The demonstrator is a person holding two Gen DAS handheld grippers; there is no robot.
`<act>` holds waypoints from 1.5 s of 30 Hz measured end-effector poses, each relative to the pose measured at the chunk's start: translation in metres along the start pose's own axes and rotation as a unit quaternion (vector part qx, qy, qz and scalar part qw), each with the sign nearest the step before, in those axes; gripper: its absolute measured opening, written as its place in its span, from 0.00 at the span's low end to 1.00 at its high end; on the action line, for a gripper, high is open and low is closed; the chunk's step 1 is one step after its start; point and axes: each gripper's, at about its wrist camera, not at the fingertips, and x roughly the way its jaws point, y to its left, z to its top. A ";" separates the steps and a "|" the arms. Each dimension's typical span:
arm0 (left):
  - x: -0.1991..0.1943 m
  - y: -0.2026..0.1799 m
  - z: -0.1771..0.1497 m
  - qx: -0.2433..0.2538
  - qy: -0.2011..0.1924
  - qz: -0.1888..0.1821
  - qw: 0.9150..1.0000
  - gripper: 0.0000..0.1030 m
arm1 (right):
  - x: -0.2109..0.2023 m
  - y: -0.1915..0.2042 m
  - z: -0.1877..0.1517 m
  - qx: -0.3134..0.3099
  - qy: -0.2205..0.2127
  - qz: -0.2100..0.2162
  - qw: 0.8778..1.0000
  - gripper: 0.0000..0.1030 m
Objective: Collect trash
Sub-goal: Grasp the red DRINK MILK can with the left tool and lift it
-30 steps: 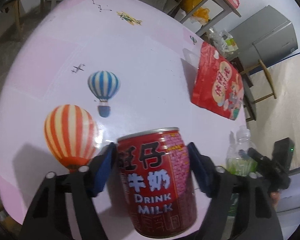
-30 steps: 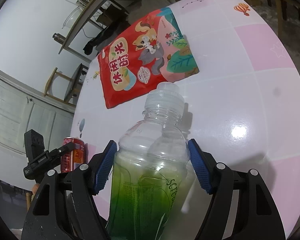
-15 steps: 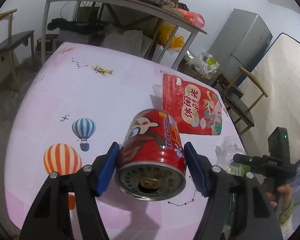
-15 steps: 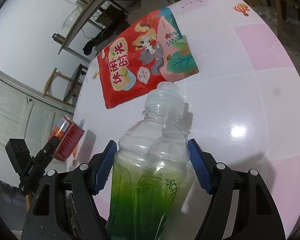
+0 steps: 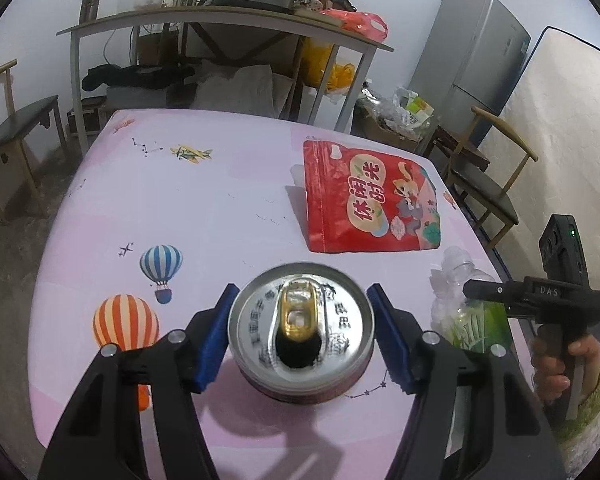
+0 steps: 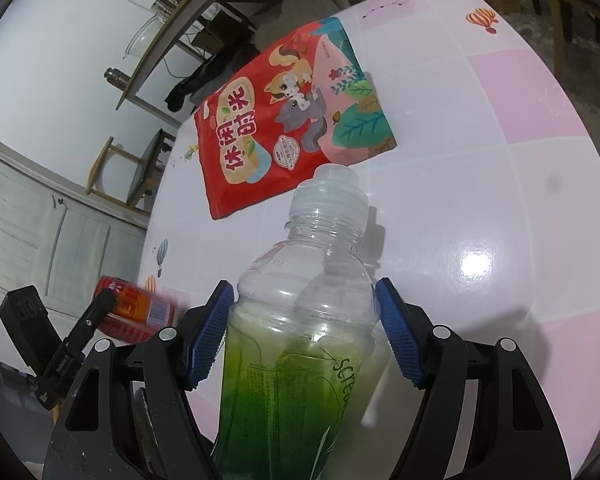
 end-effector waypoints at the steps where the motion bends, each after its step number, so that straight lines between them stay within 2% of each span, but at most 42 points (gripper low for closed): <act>1: 0.001 -0.001 -0.002 0.000 0.001 -0.002 1.000 0.61 | 0.000 0.000 0.000 0.000 0.001 0.000 1.000 0.66; 11: 0.006 -0.008 -0.003 0.013 -0.022 0.001 1.000 0.61 | 0.001 0.001 0.001 0.001 0.001 -0.003 1.000 0.66; 18: 0.023 -0.005 0.010 -0.005 -0.038 -0.008 0.999 0.62 | 0.003 0.002 0.001 0.005 -0.001 -0.004 1.000 0.67; 27: 0.043 -0.007 0.013 -0.016 -0.015 -0.026 0.999 0.64 | 0.005 0.003 0.003 0.009 0.004 -0.004 1.000 0.67; 31: 0.045 -0.008 0.009 -0.018 -0.008 -0.030 0.999 0.70 | 0.005 0.002 0.003 0.013 0.008 -0.002 1.000 0.67; 40: 0.040 -0.008 0.000 -0.012 -0.007 -0.025 1.000 0.79 | 0.002 -0.003 0.001 0.025 0.013 0.013 1.000 0.72; 45: 0.037 -0.010 -0.007 0.006 -0.011 -0.012 1.000 0.80 | 0.000 -0.001 -0.001 0.022 0.016 0.013 1.000 0.72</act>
